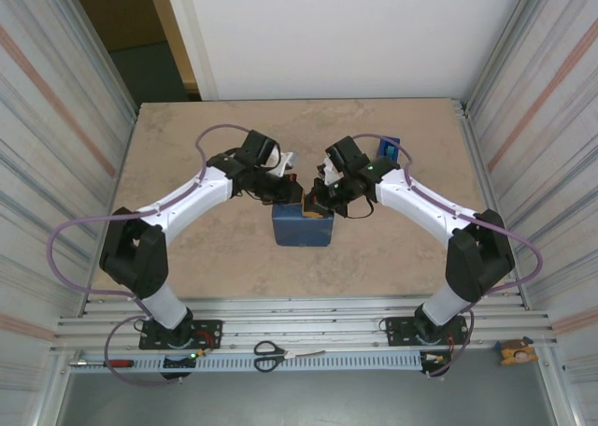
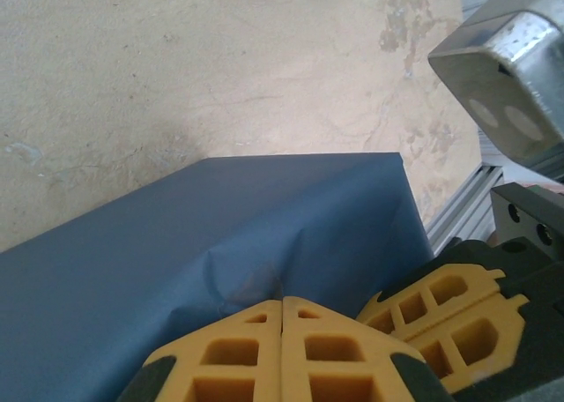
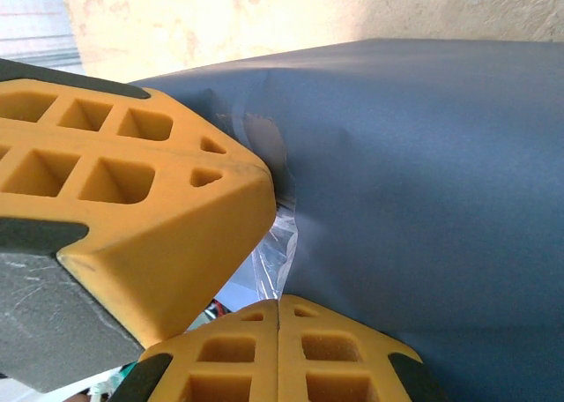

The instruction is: Wrap the gift box in paper

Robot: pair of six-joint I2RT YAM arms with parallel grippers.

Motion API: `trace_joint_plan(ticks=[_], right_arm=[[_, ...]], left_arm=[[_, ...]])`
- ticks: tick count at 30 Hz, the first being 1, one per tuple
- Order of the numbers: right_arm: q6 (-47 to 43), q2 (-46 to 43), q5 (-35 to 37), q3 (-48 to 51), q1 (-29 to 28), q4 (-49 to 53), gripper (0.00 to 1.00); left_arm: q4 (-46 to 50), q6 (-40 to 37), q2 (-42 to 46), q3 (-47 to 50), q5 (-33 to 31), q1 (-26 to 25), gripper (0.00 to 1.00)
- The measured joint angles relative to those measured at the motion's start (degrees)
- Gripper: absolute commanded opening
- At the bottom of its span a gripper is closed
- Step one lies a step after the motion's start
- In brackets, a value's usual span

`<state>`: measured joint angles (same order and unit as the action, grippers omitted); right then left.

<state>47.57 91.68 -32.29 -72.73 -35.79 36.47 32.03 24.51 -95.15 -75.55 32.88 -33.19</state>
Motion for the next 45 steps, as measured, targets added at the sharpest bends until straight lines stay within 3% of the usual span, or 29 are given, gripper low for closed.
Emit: trace_joint_plan(ticks=[12,20,24,29,35,45], right_arm=[[1.92,-0.76,2.36,-1.46,-0.02,1.60,0.27],[1.92,-2.25,5.14,-2.78,-1.01,4.22,0.35],[1.90,-4.66,10.32,-2.82,-1.22,6.16,0.36],[1.97,-9.55,13.53,-1.62,-1.22,4.74,0.28],[3.45,-11.15,12.24,2.05,-0.50,-1.44,0.01],[6.10,-9.53,3.50,11.78,0.81,-13.09,0.00]], left_arm=[[2.19,-3.37,-1.81,-2.91,-4.76,-1.73,0.00],[0.52,-3.74,-1.79,-2.54,-5.95,-2.56,0.00],[-0.83,-3.72,-1.79,-2.03,-5.53,-3.21,0.00],[-2.05,-3.72,-1.70,-1.66,-5.51,-3.74,0.00],[-2.14,-3.72,-1.64,-1.57,-5.51,-3.74,0.00],[-2.29,-3.67,-1.51,-1.46,-5.51,-3.74,0.00]])
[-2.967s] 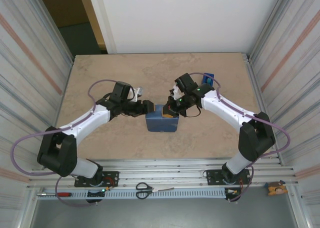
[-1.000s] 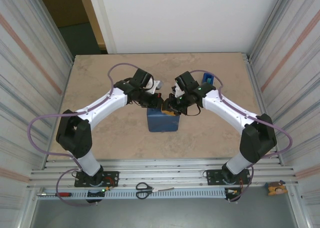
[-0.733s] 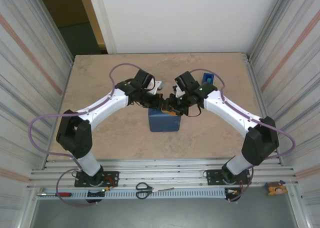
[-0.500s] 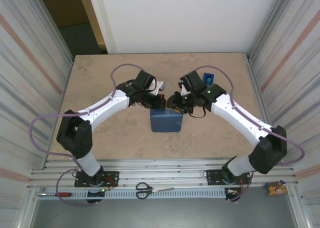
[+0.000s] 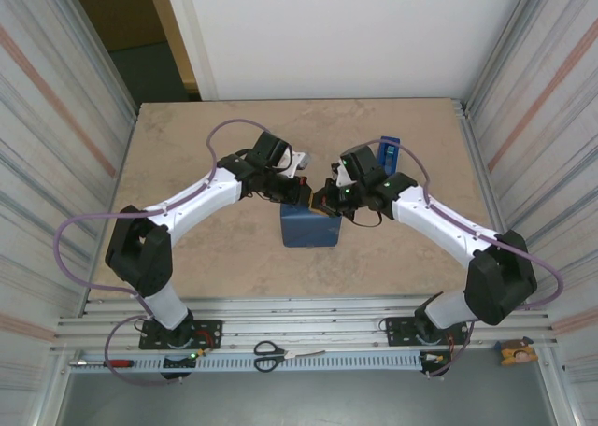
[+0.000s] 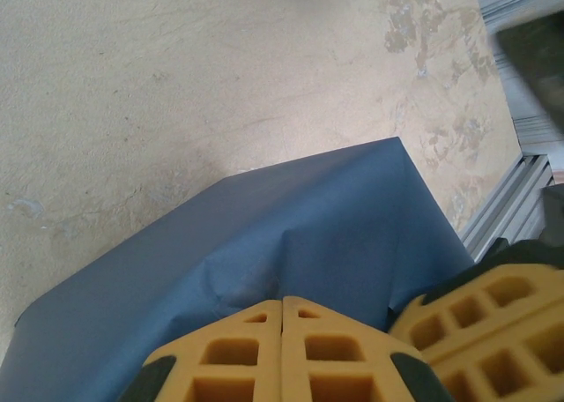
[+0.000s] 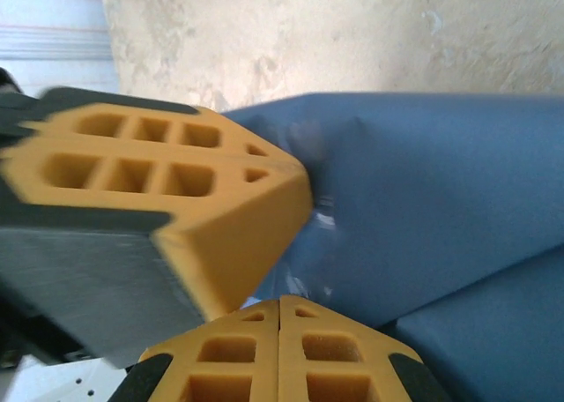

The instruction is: Wrap the gift box in paper

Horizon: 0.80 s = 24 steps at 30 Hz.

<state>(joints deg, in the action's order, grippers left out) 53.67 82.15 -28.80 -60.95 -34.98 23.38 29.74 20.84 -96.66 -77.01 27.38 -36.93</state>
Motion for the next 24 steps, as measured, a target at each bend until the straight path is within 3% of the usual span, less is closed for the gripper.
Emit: trace_joint_plan(ticks=[24], right_arm=[[-5.03,1.86,-0.96,-1.09,-1.49,0.57,0.00]], left_arm=[[-0.48,0.17,0.22,0.33,0.00,0.09,0.00]])
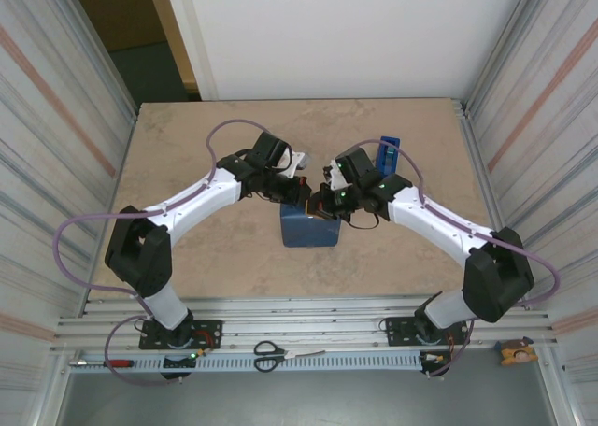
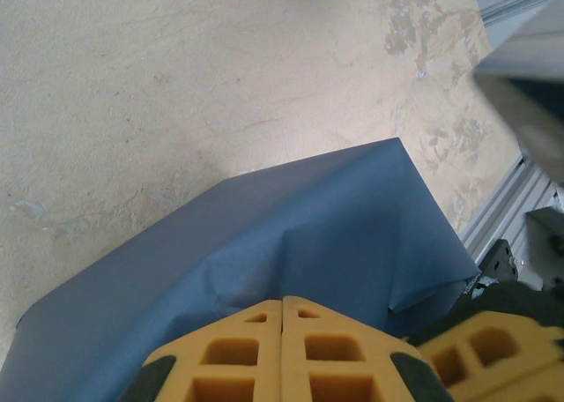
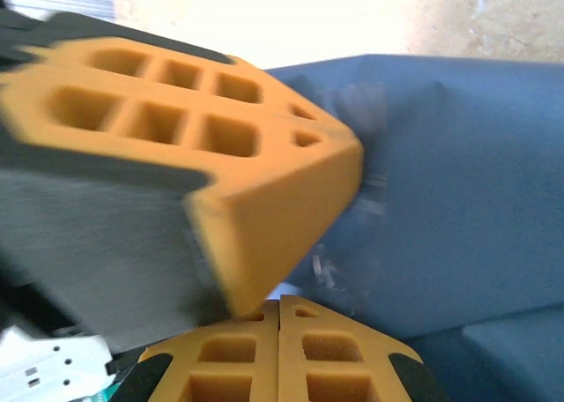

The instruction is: Wrap the gift box in paper

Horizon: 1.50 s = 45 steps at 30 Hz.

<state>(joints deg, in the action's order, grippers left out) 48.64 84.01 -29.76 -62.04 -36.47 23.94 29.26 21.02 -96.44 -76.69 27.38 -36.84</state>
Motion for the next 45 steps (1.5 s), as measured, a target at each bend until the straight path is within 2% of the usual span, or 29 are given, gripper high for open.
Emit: trace_joint_plan(ticks=[6,11,16,20,23,24,27,29,32,33,34,35,36,37,39,40,42,45], right_arm=[[-0.90,0.17,-1.53,0.00,0.90,-0.09,0.01],[-3.69,-1.99,-0.04,0.00,3.58,0.50,0.13],[-6.36,-9.90,3.63,0.90,10.99,1.75,0.19],[-7.34,-17.35,5.20,5.92,18.49,1.31,0.24],[-7.82,-20.81,6.10,9.90,22.64,1.49,0.29],[-8.44,-21.59,6.54,10.97,23.78,1.53,0.31],[-9.99,-23.54,8.96,13.35,26.32,1.84,0.39],[-11.21,-25.03,11.67,14.64,27.58,1.66,0.45],[-14.27,-28.55,18.47,17.31,28.79,1.31,0.52],[-15.78,-29.68,21.33,18.16,29.03,0.83,0.60],[-17.35,-30.67,24.02,19.04,29.07,-0.02,0.71],[-18.84,-31.71,26.88,20.22,29.07,-1.44,0.89],[-20.96,-32.89,30.16,22.05,29.07,-3.63,0.97],[-22.88,-33.77,32.92,23.89,29.11,-5.95,1.00],[-28.37,-34.77,37.83,29.22,29.73,-12.79,0.99],[-30.42,-34.42,38.91,31.39,30.29,-15.58,0.99],[-34.49,-31.39,40.33,35.56,32.20,-21.46,0.99],[-37.31,-24.90,39.80,38.60,34.82,-28.52,1.00]], left_arm=[[-0.52,0.68,0.00,0.28,1.11,0.52,0.00],[-1.09,1.55,-0.15,0.52,2.99,1.84,0.00],[-2.16,1.70,-2.71,-1.70,4.39,4.13,0.00],[-2.25,0.83,-8.07,-7.32,3.82,6.86,0.00],[-0.55,-0.57,-13.03,-12.37,2.49,8.94,0.09],[0.28,-1.31,-14.82,-14.40,1.90,9.62,0.16],[2.60,-3.28,-18.73,-20.39,0.39,11.23,0.28],[3.26,-4.57,-19.47,-23.34,-0.59,12.02,0.39],[3.48,-6.84,-18.21,-25.33,-2.56,12.92,0.41],[3.30,-7.54,-16.90,-24.76,-3.43,13.20,0.42],[2.36,-8.07,-15.28,-23.26,-4.20,13.38,0.42],[1.01,-8.87,-12.48,-20.20,-5.44,13.60,0.44],[-0.50,-9.35,-9.38,-16.57,-6.78,13.75,0.50],[-2.49,-9.86,-5.81,-12.13,-8.61,13.92,0.53],[-6.56,-10.82,2.91,-1.22,-13.38,14.16,0.58],[-8.20,-11.15,6.56,3.21,-15.52,14.40,0.63],[-12.31,-11.39,15.41,14.49,-21.31,15.56,0.79],[-16.04,-11.26,24.28,25.99,-27.89,20.11,0.86]])
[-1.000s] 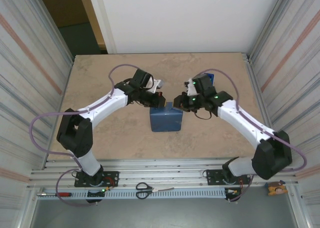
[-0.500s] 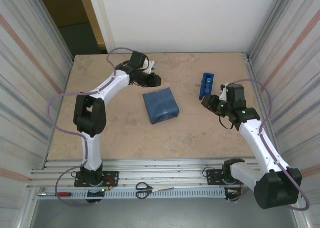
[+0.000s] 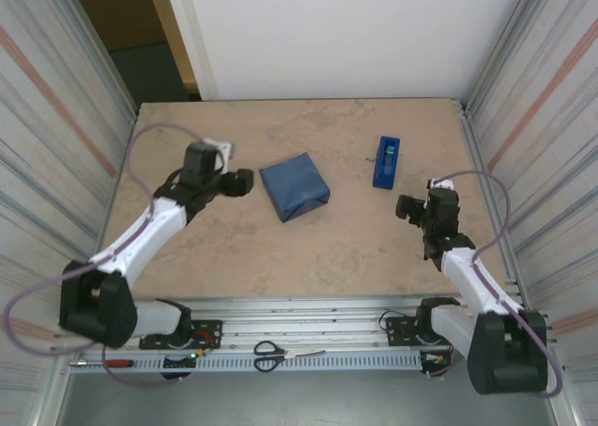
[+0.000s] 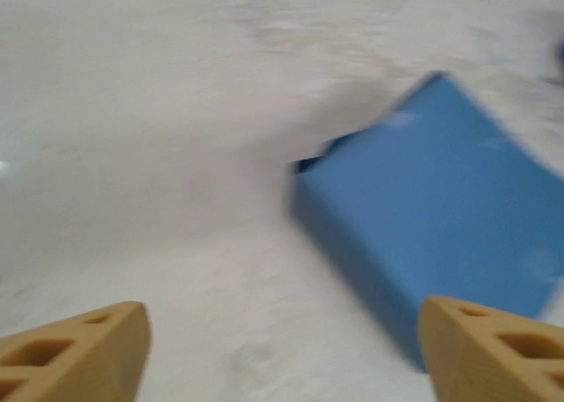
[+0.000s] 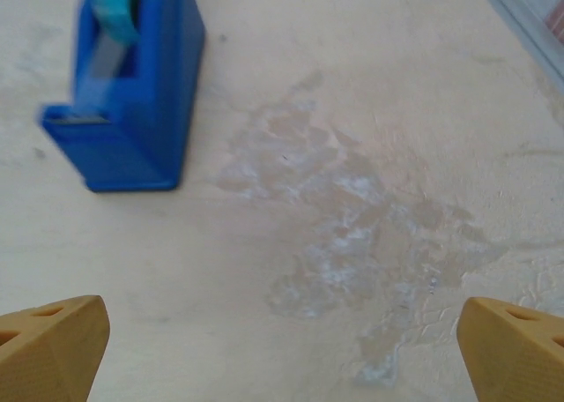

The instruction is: Wrap the gift box in paper

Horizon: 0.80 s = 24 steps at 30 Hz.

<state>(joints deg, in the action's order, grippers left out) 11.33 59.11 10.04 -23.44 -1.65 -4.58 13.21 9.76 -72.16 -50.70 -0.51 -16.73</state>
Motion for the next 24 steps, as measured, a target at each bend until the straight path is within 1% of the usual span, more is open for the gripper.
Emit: trace_joint_plan(ticks=[2,5,6,7,9,10,12,15,16,17,19,22,24], right_arm=[[-1.33,4.20,-1.88,1.88,1.29,-6.62,1.00],[-2.47,8.81,-5.09,4.44,1.75,-16.11,0.98],[-2.86,10.51,-6.14,4.72,1.86,-18.60,0.98],[-3.13,12.46,-7.43,4.70,2.08,-21.11,0.98],[-4.42,15.52,-9.11,4.68,2.47,-25.68,0.99],[-4.87,17.09,-10.10,4.68,2.73,-28.33,0.98],[-5.38,19.87,-11.98,4.17,3.93,-31.69,0.98],[-4.74,26.86,-14.34,3.89,7.30,-40.61,0.99],[-4.50,28.41,-14.38,3.85,7.93,-41.42,1.00],[-4.46,28.92,-14.03,3.85,8.00,-41.05,0.98],[-4.39,29.14,-11.65,3.50,6.54,-41.64,0.98],[-4.46,29.14,-8.09,2.12,3.43,-41.92,0.98],[-4.48,29.14,-6.91,1.55,2.80,-41.94,0.98]], left_arm=[[-1.92,0.63,3.91,6.03,-3.58,4.79,0.87],[-6.34,0.81,8.09,14.47,-6.93,11.85,0.90],[-8.68,0.22,8.98,16.98,-7.56,13.03,0.90],[-11.67,-0.90,9.94,20.15,-8.20,13.84,0.93],[-18.34,-3.06,10.62,25.75,-8.76,14.05,0.96],[-22.03,-4.15,10.32,28.37,-8.74,14.05,0.96],[-27.58,-6.29,8.04,31.21,-8.37,14.05,0.97],[-35.67,-9.42,1.79,31.17,-7.04,14.16,0.98],[-38.16,-10.23,-0.33,30.84,-6.58,14.16,0.98],[-40.13,-10.71,-2.21,30.34,-5.92,14.34,0.98],[-44.26,-11.21,-5.16,29.68,-3.74,14.91,0.98],[-53.29,-12.15,-11.69,29.29,-0.44,15.56,0.99],[-54.18,-12.55,-14.43,29.09,0.96,15.65,0.99]])
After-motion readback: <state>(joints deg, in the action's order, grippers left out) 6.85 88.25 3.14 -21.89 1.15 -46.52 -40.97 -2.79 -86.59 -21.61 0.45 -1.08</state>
